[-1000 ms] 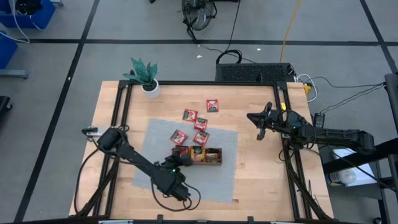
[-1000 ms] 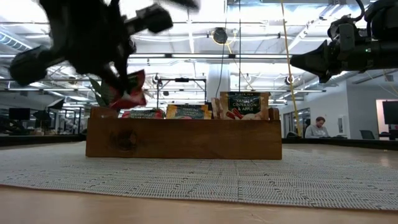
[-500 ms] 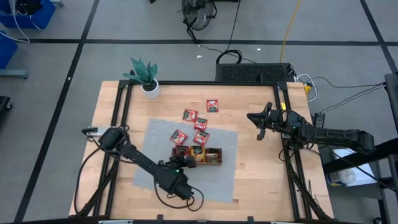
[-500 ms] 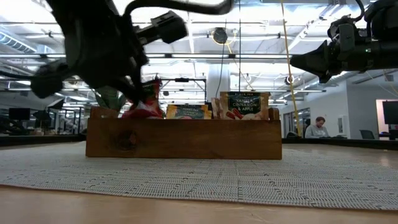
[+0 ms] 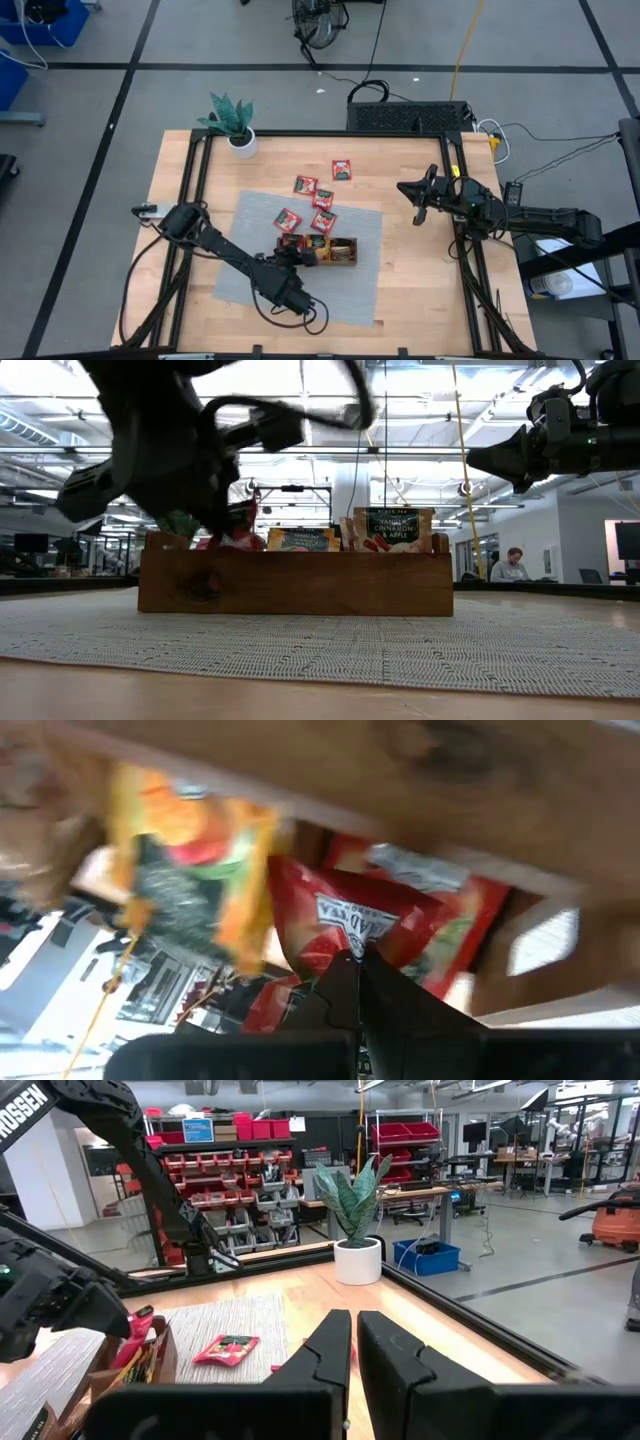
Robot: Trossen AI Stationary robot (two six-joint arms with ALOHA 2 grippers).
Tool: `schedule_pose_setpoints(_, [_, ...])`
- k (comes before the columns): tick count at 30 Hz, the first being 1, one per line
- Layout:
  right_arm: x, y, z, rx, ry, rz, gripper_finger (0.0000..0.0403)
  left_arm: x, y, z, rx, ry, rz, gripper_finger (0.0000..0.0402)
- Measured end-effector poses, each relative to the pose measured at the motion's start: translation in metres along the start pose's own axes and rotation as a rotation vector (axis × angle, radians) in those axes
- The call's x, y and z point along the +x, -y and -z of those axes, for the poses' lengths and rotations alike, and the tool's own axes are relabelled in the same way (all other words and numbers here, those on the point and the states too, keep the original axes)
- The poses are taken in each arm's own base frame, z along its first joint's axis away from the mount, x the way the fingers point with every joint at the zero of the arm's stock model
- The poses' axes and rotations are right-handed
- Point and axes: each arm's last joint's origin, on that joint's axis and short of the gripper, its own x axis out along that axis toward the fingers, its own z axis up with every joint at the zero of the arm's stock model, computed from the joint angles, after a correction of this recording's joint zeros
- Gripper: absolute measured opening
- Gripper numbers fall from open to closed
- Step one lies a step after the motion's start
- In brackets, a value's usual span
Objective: Pick & Place Tea
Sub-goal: Put the red tea bag into the left compartment of the wood organizer
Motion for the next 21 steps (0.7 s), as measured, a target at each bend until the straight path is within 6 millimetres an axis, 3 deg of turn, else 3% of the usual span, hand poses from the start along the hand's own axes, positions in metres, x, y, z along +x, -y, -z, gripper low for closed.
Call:
schedule_pose_setpoints(8, [0.000,0.000,0.000,0.000,0.000,0.000,0.0013,0.012,0.018,-0.004,0.034,-0.008,0.066,0.0007])
schedule_pose_setpoints(21, [0.000,0.000,0.000,0.000,0.000,0.000,0.0013,0.010,0.018,-0.004,-0.121,-0.059,-0.003,0.0085])
